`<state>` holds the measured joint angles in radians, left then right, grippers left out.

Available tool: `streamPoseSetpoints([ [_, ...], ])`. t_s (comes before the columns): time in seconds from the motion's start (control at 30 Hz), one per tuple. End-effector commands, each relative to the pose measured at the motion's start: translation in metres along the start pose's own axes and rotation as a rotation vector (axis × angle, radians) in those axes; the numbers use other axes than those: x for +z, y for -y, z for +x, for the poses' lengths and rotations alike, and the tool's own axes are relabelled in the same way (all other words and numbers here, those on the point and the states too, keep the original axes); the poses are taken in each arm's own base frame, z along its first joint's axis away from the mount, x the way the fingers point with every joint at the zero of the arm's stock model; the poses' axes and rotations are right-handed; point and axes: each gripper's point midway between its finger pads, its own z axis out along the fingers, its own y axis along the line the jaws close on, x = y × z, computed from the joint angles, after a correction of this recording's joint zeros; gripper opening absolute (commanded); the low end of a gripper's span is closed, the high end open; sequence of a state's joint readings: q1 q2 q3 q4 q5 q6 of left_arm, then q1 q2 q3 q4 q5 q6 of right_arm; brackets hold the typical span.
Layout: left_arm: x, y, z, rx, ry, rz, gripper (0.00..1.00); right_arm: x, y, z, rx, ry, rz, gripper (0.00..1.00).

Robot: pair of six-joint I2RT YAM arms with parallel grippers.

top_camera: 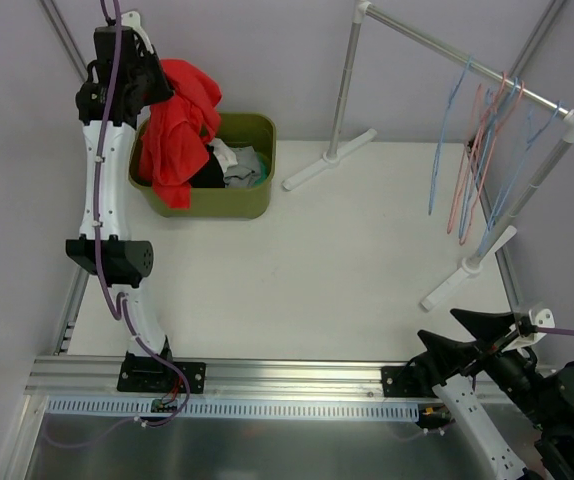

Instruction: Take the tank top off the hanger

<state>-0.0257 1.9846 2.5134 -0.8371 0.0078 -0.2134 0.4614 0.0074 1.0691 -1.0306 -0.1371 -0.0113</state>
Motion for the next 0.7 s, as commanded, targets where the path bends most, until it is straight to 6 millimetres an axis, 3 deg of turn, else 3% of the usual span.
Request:
streamPoseSetpoints([
  [0.0, -0.107, 0.041, -0.095, -0.004, 0.325, 0.166, 0.00, -0.019, -0.001, -0.007, -0.050, 0.129, -0.022, 1.00],
  [0.17, -0.175, 0.053, -0.126, -0.047, 0.466, 0.225, 0.00, -0.009, -0.003, -0.001, -0.050, 0.096, -0.042, 1.00],
  [0.3, -0.190, 0.050, -0.143, -0.059, 0.543, 0.208, 0.00, -0.008, -0.004, 0.000, -0.047, 0.093, -0.049, 0.99],
  [0.43, -0.180, 0.049, -0.147, -0.056, 0.556, 0.199, 0.00, -0.006, -0.003, 0.005, -0.032, 0.086, -0.048, 0.99],
  [0.53, -0.160, 0.045, -0.149, -0.052, 0.556, 0.171, 0.00, -0.002, -0.004, 0.012, -0.015, 0.067, -0.058, 0.99],
  [0.67, -0.107, 0.039, -0.129, -0.023, 0.469, 0.143, 0.00, 0.002, -0.003, 0.019, -0.002, 0.048, -0.064, 0.99],
])
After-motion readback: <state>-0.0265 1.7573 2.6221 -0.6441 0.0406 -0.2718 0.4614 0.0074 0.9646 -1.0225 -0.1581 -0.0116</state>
